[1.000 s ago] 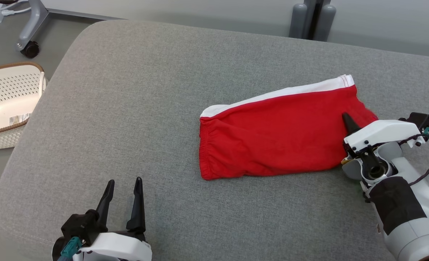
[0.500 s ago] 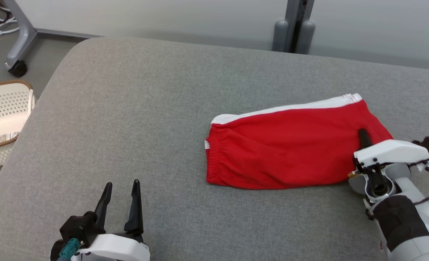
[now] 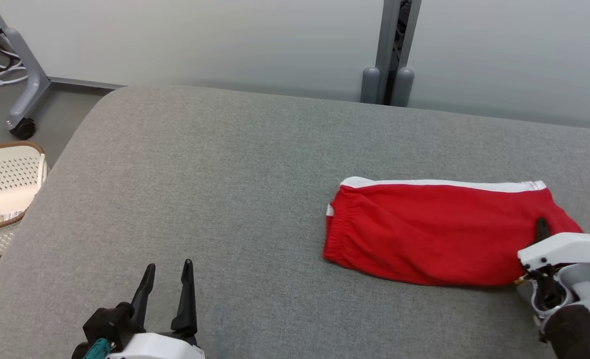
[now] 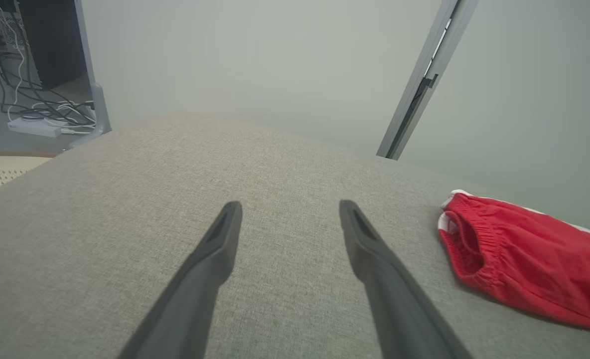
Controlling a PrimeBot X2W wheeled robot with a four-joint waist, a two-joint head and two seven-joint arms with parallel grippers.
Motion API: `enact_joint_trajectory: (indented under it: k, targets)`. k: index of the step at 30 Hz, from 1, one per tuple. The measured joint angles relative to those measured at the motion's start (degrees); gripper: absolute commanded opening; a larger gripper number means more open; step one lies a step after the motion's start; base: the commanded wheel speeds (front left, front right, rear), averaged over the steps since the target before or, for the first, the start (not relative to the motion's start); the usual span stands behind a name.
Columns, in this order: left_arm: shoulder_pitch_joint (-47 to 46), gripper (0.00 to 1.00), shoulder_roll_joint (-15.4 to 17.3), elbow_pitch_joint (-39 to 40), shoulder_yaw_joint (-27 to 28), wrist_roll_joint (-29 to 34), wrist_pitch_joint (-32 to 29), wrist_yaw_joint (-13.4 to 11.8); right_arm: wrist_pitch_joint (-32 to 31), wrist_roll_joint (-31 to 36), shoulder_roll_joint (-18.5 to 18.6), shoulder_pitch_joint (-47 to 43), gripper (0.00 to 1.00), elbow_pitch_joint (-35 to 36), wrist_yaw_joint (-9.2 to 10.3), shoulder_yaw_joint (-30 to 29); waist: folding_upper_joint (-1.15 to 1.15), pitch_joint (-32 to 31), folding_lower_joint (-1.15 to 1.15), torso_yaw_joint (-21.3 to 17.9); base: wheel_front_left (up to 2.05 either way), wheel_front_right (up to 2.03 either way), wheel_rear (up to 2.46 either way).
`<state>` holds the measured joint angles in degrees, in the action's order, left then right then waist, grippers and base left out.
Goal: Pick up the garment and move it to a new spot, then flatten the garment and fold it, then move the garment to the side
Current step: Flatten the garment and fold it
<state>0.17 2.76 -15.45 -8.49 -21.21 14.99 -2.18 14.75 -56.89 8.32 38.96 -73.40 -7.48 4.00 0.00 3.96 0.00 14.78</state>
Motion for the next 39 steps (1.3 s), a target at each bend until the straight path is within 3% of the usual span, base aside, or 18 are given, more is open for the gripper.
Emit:
enact_joint_trajectory:
  k: [4, 13, 20, 23, 31, 39]
  targets:
    - [0.8, 1.0, 0.0, 0.1, 0.5, -0.1, 0.0, -0.2, 0.2, 5.8, 1.5, -0.1, 0.0, 1.6, 0.0, -0.7, 0.0, -0.8, 0.0, 0.6, 0.0, 0.0, 0.0]
    - [1.0, 1.0, 0.0, -0.1, 0.2, -0.1, 0.0, -0.2, 0.3, 19.5, -3.0, -1.8, 0.0, 11.1, 0.0, -1.2, 0.0, -2.2, 0.0, 2.4, 0.0, 0.0, 0.0]
    - [1.9, 1.0, 0.1, -0.2, 0.3, -0.1, 0.0, -0.2, 0.3, 25.8, -5.1, -3.6, 0.0, 15.3, 0.0, 2.0, 0.0, -2.6, 0.0, 3.8, 0.0, 0.0, 0.0]
    - [1.9, 1.0, 0.1, -0.2, 0.2, 0.0, 0.0, -0.2, 0.3, 26.2, -5.4, -4.5, 0.0, 16.3, 0.0, 4.1, 0.0, -2.6, 0.0, 4.6, 0.0, 0.0, 0.0]
    - [1.9, 1.0, 0.0, -0.5, -0.5, -0.4, 0.0, -0.2, 0.0, 16.9, -5.6, -7.0, 0.0, 19.1, 0.0, 17.3, 0.0, -1.8, 0.0, 7.2, 0.0, 0.0, 0.0]
    - [1.9, 1.0, 0.0, -0.5, -1.2, -0.7, 0.0, -0.4, 0.0, 11.8, -5.6, -7.3, 0.0, 19.2, 0.0, 23.9, 0.0, -0.7, 0.0, 8.9, 0.0, 0.0, 0.0]
